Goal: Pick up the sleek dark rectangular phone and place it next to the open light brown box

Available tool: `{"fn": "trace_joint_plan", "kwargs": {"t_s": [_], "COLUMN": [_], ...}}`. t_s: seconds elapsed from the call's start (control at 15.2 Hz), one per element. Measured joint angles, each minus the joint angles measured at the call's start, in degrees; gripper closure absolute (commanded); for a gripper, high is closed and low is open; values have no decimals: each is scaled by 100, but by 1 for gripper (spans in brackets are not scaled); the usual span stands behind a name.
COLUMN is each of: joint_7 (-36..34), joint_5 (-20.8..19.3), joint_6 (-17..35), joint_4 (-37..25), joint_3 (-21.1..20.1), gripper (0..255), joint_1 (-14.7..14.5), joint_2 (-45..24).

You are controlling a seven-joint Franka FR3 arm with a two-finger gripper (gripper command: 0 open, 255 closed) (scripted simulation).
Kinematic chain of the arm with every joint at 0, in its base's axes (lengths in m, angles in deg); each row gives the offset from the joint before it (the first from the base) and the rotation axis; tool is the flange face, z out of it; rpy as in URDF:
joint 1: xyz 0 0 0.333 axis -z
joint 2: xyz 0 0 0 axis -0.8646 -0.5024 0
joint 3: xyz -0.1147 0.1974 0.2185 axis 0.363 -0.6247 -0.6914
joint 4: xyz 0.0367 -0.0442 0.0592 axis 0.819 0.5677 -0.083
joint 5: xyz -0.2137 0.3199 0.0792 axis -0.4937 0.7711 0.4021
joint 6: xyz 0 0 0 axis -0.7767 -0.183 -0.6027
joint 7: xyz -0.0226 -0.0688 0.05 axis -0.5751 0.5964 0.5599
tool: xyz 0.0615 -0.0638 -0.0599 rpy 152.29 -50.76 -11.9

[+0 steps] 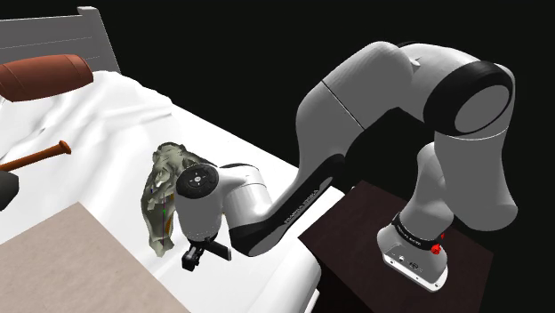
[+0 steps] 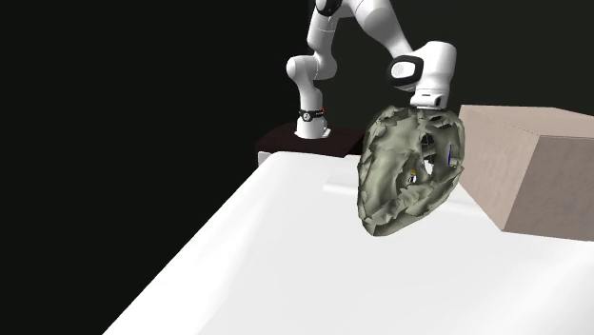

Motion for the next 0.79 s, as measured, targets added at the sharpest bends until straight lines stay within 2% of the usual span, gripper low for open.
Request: {"fn": "trace_joint_plan", "kwargs": {"t_s": [0.2, 0.26, 0.79], "joint_7": [-1, -1, -2], "joint_5": [-1, -1, -5], "joint_6": [2, 2, 8], "joint_4": [-8, -8, -6], "joint_3": [1, 1, 7], "gripper": [0, 255, 255], "joint_1": [-1, -1, 3], "joint_2": [-8, -8, 6]}}
